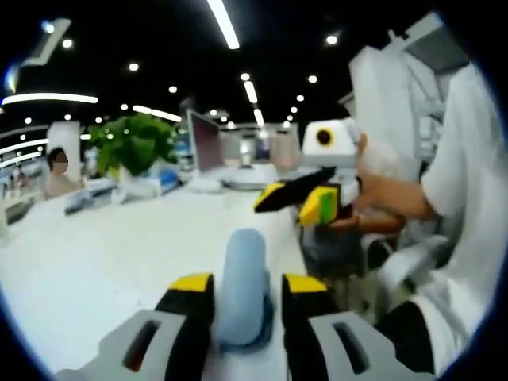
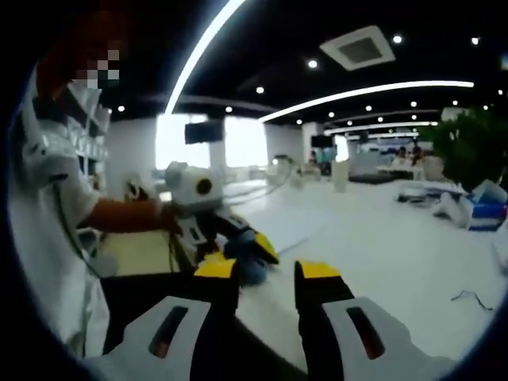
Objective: Pick up the paper insert the paper into the punch align the paper edges press the punch to punch holes
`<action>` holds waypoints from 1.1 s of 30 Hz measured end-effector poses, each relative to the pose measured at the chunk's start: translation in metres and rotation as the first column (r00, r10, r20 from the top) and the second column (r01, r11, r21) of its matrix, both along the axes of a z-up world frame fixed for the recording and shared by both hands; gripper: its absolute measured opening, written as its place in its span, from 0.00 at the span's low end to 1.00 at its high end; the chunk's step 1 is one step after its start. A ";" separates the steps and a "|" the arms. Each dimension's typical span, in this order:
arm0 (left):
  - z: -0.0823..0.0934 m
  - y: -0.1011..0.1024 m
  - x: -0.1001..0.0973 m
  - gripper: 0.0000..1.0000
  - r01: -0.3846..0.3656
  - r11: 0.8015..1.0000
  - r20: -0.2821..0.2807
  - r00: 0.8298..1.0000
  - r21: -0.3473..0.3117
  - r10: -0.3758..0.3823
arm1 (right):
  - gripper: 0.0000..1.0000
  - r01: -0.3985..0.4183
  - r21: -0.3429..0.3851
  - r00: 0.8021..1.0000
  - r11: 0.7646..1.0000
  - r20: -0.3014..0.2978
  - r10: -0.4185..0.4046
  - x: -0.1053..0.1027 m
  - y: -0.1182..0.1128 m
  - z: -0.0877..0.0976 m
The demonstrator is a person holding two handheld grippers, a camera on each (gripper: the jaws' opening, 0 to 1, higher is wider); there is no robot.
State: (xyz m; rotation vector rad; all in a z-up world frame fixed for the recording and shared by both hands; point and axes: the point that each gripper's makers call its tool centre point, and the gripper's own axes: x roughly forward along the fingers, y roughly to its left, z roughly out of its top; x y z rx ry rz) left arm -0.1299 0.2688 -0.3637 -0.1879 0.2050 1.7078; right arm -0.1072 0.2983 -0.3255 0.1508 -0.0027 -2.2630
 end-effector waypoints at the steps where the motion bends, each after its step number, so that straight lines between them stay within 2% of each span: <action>1: 0.000 0.000 0.000 0.35 0.000 1.000 -0.001 1.000 0.000 0.000 | 0.31 0.000 -0.003 1.000 1.000 0.000 0.000 0.001 -0.001 0.001; 9: 0.000 0.000 0.000 0.35 0.000 1.000 0.000 1.000 0.002 0.000 | 0.30 0.018 -0.018 1.000 1.000 -0.014 -0.018 0.001 -0.004 0.006; 17: -0.001 0.001 0.000 0.33 0.003 1.000 0.005 1.000 0.004 -0.003 | 0.28 0.070 -0.045 0.997 0.997 -0.012 -0.070 -0.001 -0.002 0.010; 21: 0.001 0.000 -0.002 0.26 -0.005 1.000 0.009 1.000 0.017 0.005 | 0.27 0.092 -0.072 0.995 0.993 -0.017 -0.093 -0.002 -0.003 0.016; 25: 0.002 0.000 -0.002 0.26 -0.003 1.000 0.009 1.000 0.019 0.003 | 0.26 0.108 -0.076 0.994 0.991 -0.024 -0.110 -0.003 -0.007 0.021; 29: 0.002 0.000 -0.001 0.26 -0.002 1.000 0.009 1.000 0.019 0.001 | 0.24 0.130 -0.081 0.990 0.988 -0.050 -0.134 -0.005 -0.013 0.031; 33: 0.002 -0.001 -0.001 0.26 -0.002 1.000 0.007 1.000 0.019 0.002 | 0.23 0.184 -0.089 0.977 0.979 -0.094 -0.192 -0.012 -0.021 0.046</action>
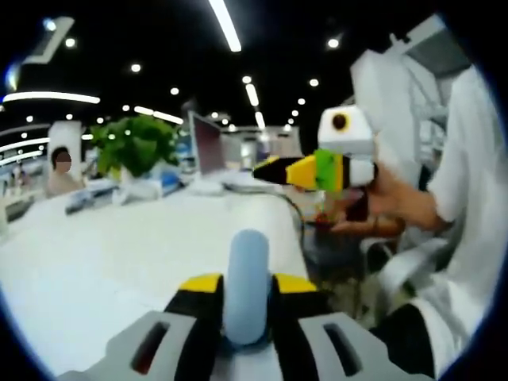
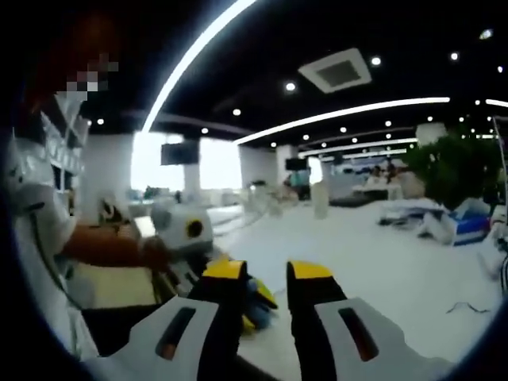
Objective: Pick up the paper insert the paper into the punch align the paper edges press the punch to punch holes
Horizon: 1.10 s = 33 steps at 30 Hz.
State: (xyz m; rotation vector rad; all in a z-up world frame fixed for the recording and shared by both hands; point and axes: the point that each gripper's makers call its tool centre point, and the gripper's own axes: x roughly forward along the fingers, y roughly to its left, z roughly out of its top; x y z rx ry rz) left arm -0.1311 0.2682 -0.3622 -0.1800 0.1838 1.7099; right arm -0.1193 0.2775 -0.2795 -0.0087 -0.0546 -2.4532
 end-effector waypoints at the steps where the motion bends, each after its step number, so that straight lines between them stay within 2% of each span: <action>1: 0.000 0.000 0.000 0.26 0.000 1.000 -0.001 1.000 0.000 0.000 | 0.23 0.022 0.013 1.000 1.000 -0.007 -0.022 -0.003 -0.001 0.002; 4: 0.000 0.000 0.000 0.25 0.000 1.000 -0.001 1.000 0.001 0.000 | 0.18 0.057 -0.025 0.998 0.998 -0.014 -0.058 -0.009 -0.010 0.008; 12: 0.000 -0.001 0.000 0.25 0.001 1.000 -0.006 1.000 0.002 -0.001 | 0.05 0.163 -0.012 0.987 0.987 0.015 -0.163 -0.030 -0.030 -0.011; 17: 0.001 -0.001 0.001 0.25 0.001 1.000 -0.007 1.000 0.002 -0.001 | 0.05 0.207 -0.014 0.977 0.978 0.047 -0.206 -0.038 -0.034 -0.018; 21: 0.001 -0.001 0.000 0.25 0.001 1.000 -0.009 1.000 0.002 -0.001 | 0.05 0.227 0.021 0.972 0.974 0.057 -0.228 -0.041 -0.036 -0.026; 25: 0.001 -0.001 0.000 0.25 0.001 1.000 -0.011 1.000 0.002 -0.001 | 0.04 0.235 0.022 0.970 0.972 0.052 -0.236 -0.042 -0.035 -0.026; 29: 0.001 0.000 0.001 0.25 0.003 1.000 -0.015 1.000 0.001 -0.003 | 0.04 0.243 0.054 0.969 0.969 0.034 -0.245 -0.042 -0.034 -0.026; 33: 0.000 0.000 0.001 0.25 0.003 1.000 -0.016 1.000 0.001 -0.003 | 0.03 0.256 0.041 0.966 0.966 0.036 -0.258 -0.042 -0.032 -0.028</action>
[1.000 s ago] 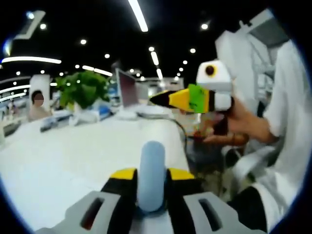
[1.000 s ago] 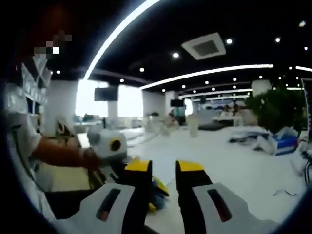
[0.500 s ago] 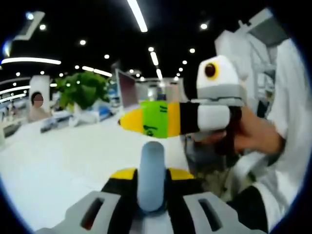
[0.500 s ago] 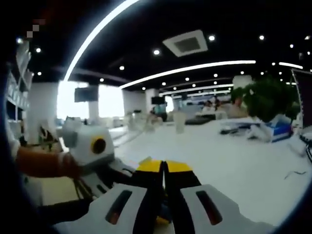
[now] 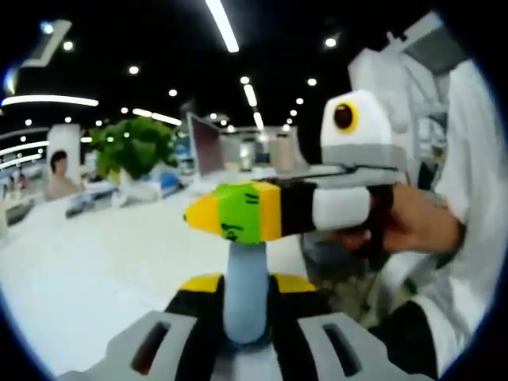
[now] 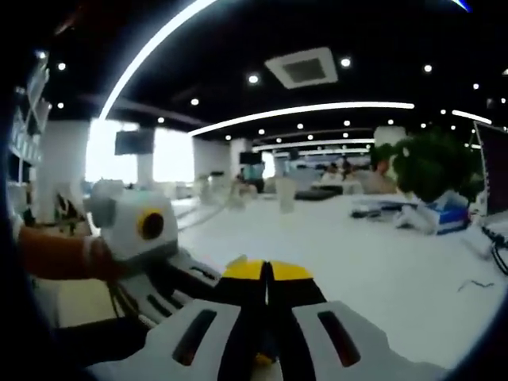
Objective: Pick up the paper insert the paper into the punch align the paper edges press the punch to punch holes
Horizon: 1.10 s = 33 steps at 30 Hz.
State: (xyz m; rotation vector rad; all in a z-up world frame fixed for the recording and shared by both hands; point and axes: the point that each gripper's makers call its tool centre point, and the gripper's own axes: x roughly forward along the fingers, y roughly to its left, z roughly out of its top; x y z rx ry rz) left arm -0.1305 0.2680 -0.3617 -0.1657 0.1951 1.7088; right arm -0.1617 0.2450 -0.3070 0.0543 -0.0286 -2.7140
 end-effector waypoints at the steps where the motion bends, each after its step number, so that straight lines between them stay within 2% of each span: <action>1: 0.000 0.000 0.000 0.25 0.000 1.000 0.000 1.000 0.000 0.000 | 0.03 0.018 0.013 1.000 1.000 0.006 -0.018 -0.001 0.003 -0.004; 4: 0.000 0.000 0.000 0.25 0.000 1.000 -0.001 1.000 -0.001 0.000 | 0.03 0.022 -0.014 1.000 1.000 0.010 -0.022 -0.001 0.006 -0.007; 7: 0.000 0.000 0.000 0.25 0.000 1.000 -0.002 1.000 -0.001 0.000 | 0.02 0.039 0.027 0.999 0.999 -0.028 -0.039 0.000 0.007 -0.008; 9: 0.000 0.000 0.000 0.25 0.000 1.000 -0.002 1.000 -0.002 0.000 | 0.02 0.052 0.037 0.999 0.998 -0.015 -0.051 -0.001 0.010 -0.016; 10: 0.000 0.001 0.000 0.25 0.001 1.000 -0.005 1.000 0.000 -0.001 | 0.02 0.008 -0.042 0.999 0.999 0.041 -0.006 0.001 0.004 -0.029; 11: -0.001 0.000 0.000 0.25 0.001 1.000 -0.004 1.000 -0.003 -0.001 | 0.02 0.055 -0.028 0.998 0.998 0.037 -0.054 -0.001 0.014 -0.034; 12: -0.001 0.001 0.000 0.25 0.001 1.000 -0.005 1.000 -0.003 -0.001 | 0.02 0.056 -0.079 0.997 0.995 0.049 -0.052 -0.001 0.011 -0.035; 13: -0.001 0.001 0.000 0.25 0.001 1.000 -0.005 1.000 -0.002 -0.001 | 0.02 0.044 -0.075 0.998 0.996 0.054 -0.040 -0.001 0.010 -0.038; 15: -0.001 0.001 0.000 0.25 0.001 1.000 -0.003 1.000 -0.002 -0.001 | 0.02 0.047 -0.072 0.998 0.996 0.049 -0.044 -0.002 0.009 -0.037; 24: -0.001 -0.001 -0.001 0.25 -0.002 1.000 0.001 1.000 -0.001 0.002 | 0.02 0.053 -0.149 0.998 0.987 0.053 -0.045 -0.004 0.015 -0.037; 33: -0.001 -0.002 -0.001 0.25 -0.003 1.000 0.003 1.000 -0.002 0.003 | 0.02 0.061 -0.122 0.997 0.991 0.048 -0.055 -0.001 0.013 -0.034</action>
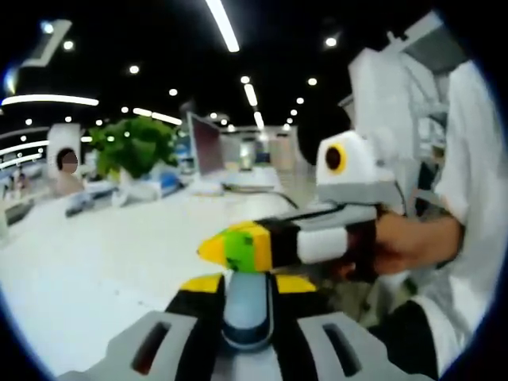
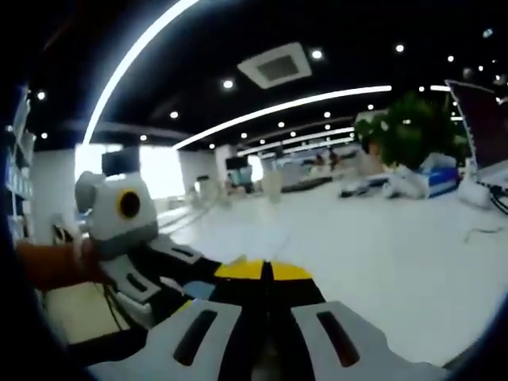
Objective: Pick up the paper insert the paper into the punch align the paper edges press the punch to punch holes
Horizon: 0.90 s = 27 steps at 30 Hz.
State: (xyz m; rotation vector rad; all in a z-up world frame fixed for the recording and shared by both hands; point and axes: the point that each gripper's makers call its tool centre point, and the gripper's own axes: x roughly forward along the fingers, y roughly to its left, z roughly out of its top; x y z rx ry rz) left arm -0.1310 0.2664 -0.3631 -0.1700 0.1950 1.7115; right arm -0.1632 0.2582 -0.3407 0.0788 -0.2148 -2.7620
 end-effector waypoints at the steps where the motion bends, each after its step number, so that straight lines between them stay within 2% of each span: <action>1: 0.000 0.000 0.000 0.25 0.001 1.000 0.001 1.000 0.000 -0.001 | 0.03 -0.001 0.006 1.000 1.000 -0.007 0.001 0.001 -0.001 0.002; 4: 0.000 0.000 0.000 0.25 0.002 1.000 -0.001 1.000 0.000 -0.002 | 0.03 -0.032 -0.010 0.999 0.999 -0.043 0.031 0.004 -0.010 0.020; 6: 0.000 0.000 0.000 0.25 0.003 1.000 -0.001 1.000 0.000 -0.003 | 0.03 -0.030 0.081 0.996 0.996 -0.077 0.036 0.004 -0.016 0.030; 7: 0.000 0.000 0.000 0.25 0.004 1.000 -0.001 1.000 0.001 -0.004 | 0.03 -0.029 0.111 0.997 0.993 -0.074 0.037 0.003 -0.019 0.031; 15: 0.000 0.002 0.001 0.25 0.000 1.000 -0.010 1.000 0.003 0.000 | 0.07 -0.088 0.095 0.992 0.992 -0.082 0.096 -0.002 -0.023 0.038; 17: 0.001 0.002 0.001 0.25 0.001 1.000 -0.013 1.000 0.004 -0.001 | 0.11 -0.076 0.090 0.992 0.993 -0.097 0.085 -0.001 -0.019 0.043; 20: 0.001 0.003 0.002 0.25 0.001 1.000 -0.013 1.000 0.004 -0.001 | 0.11 -0.068 0.069 0.992 0.995 -0.099 0.075 -0.001 -0.010 0.046; 27: 0.007 0.003 0.004 0.27 0.013 1.000 -0.017 1.000 0.029 -0.012 | 0.14 -0.052 0.038 0.996 0.998 -0.074 0.054 0.003 0.006 0.040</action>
